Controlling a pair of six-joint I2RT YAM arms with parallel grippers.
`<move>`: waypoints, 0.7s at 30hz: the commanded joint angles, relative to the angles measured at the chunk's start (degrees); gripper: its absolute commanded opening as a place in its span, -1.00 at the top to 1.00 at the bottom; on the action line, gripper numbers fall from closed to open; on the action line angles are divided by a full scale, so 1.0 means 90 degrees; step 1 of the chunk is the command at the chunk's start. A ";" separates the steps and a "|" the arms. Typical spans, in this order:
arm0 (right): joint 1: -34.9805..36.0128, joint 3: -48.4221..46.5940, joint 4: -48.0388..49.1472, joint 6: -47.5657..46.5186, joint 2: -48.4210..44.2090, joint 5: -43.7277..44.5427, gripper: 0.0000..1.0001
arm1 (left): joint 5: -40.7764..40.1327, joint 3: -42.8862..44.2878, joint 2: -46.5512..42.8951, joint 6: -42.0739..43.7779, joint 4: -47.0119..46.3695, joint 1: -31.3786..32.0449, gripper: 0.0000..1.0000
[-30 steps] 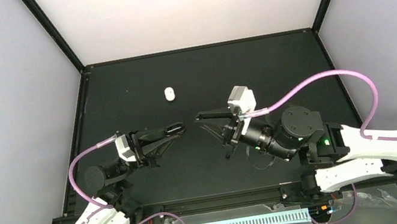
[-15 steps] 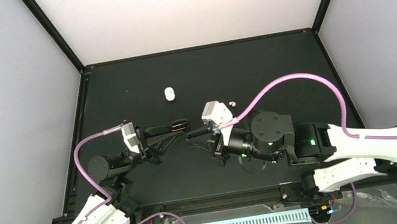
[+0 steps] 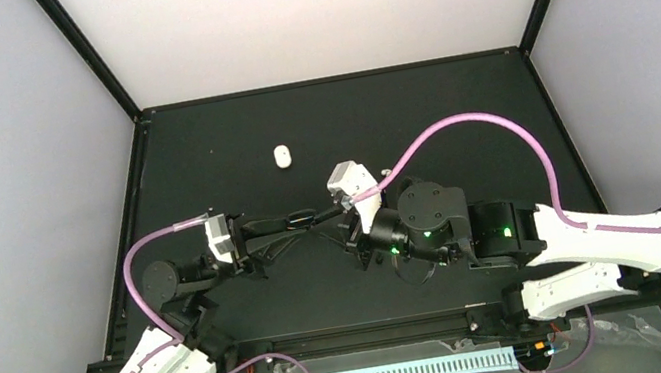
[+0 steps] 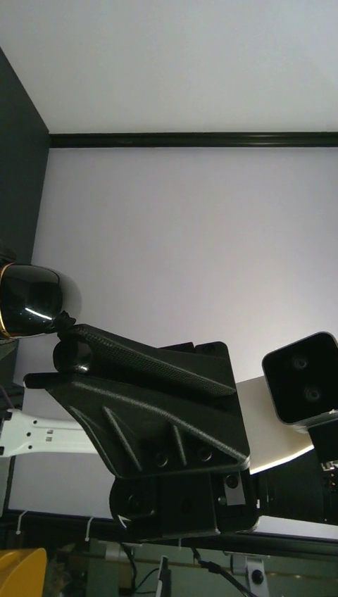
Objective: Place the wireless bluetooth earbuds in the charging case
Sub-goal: Open the charging case.
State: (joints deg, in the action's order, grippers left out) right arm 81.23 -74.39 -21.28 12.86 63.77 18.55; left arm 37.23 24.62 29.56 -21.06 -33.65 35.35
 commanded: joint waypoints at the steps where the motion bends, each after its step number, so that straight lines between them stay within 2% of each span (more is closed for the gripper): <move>1: -0.0105 -0.0152 -0.0088 0.0159 0.0013 0.0176 0.98 | 0.0291 0.0233 -0.0078 0.0179 0.0086 0.0029 0.97; 21: -0.0171 -0.0298 -0.0389 0.0192 0.0207 -0.0040 0.98 | 0.0301 0.0252 -0.0174 0.0314 0.0142 0.0039 0.97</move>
State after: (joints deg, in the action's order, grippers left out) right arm 79.96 -76.34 -22.76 14.28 65.12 18.81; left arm 39.07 24.62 28.86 -19.05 -31.44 35.35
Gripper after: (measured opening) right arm 0.103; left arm 0.209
